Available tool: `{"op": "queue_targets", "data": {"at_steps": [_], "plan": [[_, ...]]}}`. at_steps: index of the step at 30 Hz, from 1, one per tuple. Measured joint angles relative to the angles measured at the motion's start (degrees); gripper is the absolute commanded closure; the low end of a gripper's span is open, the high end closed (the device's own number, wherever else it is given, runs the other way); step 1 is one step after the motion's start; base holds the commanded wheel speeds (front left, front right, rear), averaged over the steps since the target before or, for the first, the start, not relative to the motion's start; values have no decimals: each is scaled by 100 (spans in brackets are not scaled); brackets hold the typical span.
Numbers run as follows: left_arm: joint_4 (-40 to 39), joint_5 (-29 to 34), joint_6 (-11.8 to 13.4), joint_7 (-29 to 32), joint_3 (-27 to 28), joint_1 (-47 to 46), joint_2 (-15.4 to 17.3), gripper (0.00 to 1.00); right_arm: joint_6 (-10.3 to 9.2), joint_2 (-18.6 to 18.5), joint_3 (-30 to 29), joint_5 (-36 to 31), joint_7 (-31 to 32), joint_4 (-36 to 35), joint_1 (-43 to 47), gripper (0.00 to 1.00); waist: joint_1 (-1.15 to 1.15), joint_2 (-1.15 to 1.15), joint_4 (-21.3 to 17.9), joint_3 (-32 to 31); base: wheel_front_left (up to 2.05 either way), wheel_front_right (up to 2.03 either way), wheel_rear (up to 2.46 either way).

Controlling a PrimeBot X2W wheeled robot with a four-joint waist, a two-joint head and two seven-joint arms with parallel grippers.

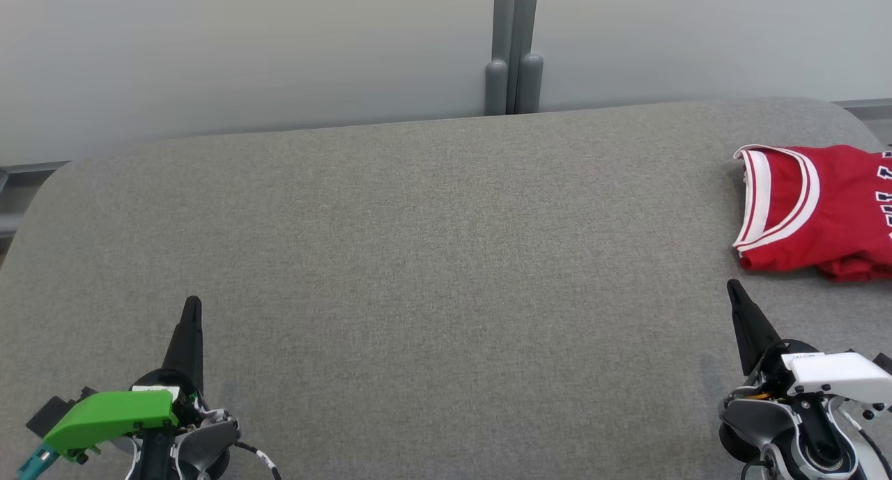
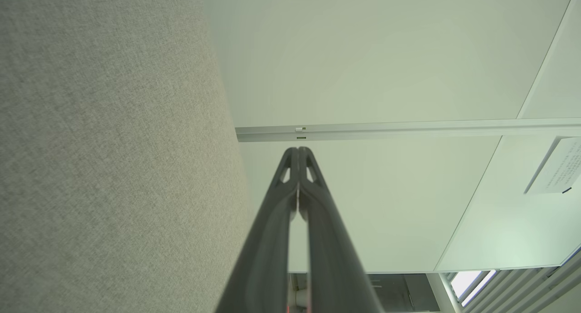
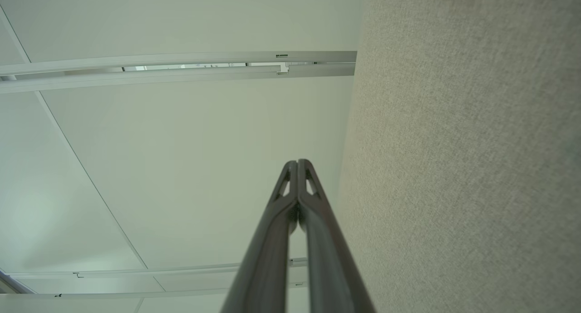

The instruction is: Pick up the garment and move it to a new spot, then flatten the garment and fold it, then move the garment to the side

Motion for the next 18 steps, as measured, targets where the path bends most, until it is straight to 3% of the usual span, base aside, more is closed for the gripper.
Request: {"op": "queue_targets", "data": {"at_steps": [18], "plan": [[0, 0, 0, 0, 0, 0, 0, 100, 0, 0, 0, 1, 0, 0, 0, 100, 0, 0, 0, 0, 0, 0, 0]]}}
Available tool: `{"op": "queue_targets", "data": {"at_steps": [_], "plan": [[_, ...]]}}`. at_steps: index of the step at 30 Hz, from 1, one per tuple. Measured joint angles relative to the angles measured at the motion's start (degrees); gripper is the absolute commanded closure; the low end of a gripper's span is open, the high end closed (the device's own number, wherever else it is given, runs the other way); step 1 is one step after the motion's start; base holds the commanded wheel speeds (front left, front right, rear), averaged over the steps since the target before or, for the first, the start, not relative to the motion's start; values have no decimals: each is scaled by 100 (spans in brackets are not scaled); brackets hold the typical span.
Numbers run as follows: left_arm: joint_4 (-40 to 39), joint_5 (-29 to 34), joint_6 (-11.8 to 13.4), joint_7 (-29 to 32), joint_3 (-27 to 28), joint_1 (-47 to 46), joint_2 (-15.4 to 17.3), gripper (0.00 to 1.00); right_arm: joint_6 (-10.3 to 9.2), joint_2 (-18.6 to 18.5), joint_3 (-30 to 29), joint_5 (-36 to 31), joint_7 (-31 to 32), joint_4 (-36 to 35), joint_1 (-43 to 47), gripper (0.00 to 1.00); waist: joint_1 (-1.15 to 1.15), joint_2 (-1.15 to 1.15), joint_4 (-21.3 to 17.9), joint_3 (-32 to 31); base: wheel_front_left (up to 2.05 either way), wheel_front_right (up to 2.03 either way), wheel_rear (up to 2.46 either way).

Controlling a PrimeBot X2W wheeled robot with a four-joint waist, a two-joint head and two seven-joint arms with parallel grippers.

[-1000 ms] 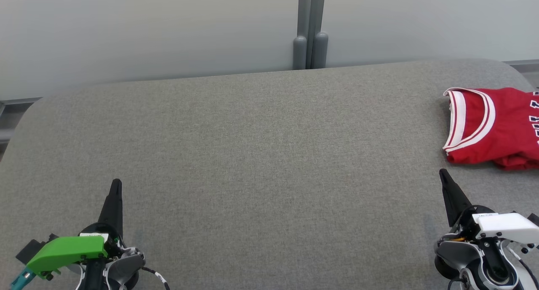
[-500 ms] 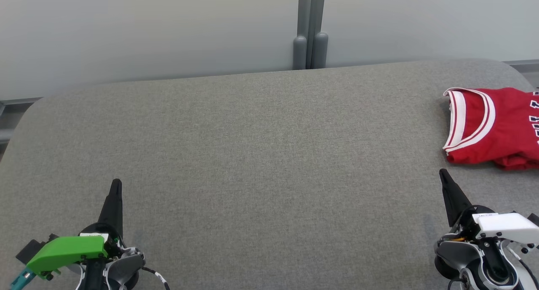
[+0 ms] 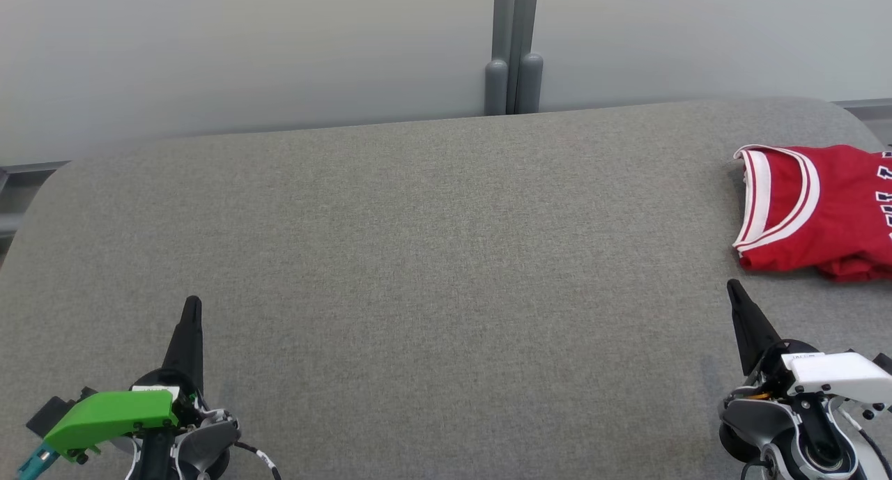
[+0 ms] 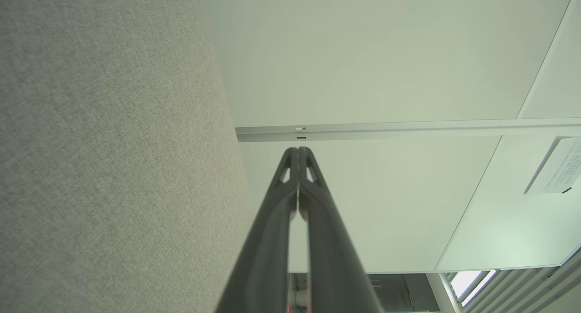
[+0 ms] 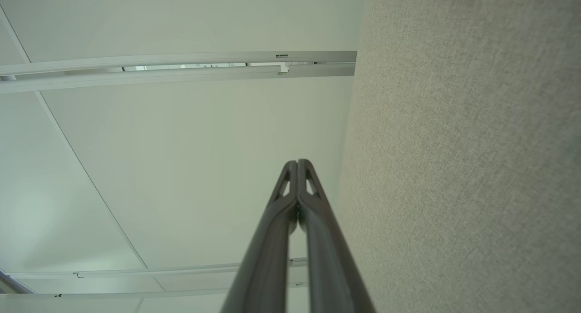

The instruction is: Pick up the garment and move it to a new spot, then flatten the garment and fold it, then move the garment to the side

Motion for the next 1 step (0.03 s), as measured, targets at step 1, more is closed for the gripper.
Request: {"op": "queue_targets", "data": {"at_steps": [1], "plan": [[0, 0, 0, 0, 0, 0, 0, 100, 0, 0, 0, -1, 0, 0, 0, 100, 0, 0, 0, 0, 0, 0, 0]]}}
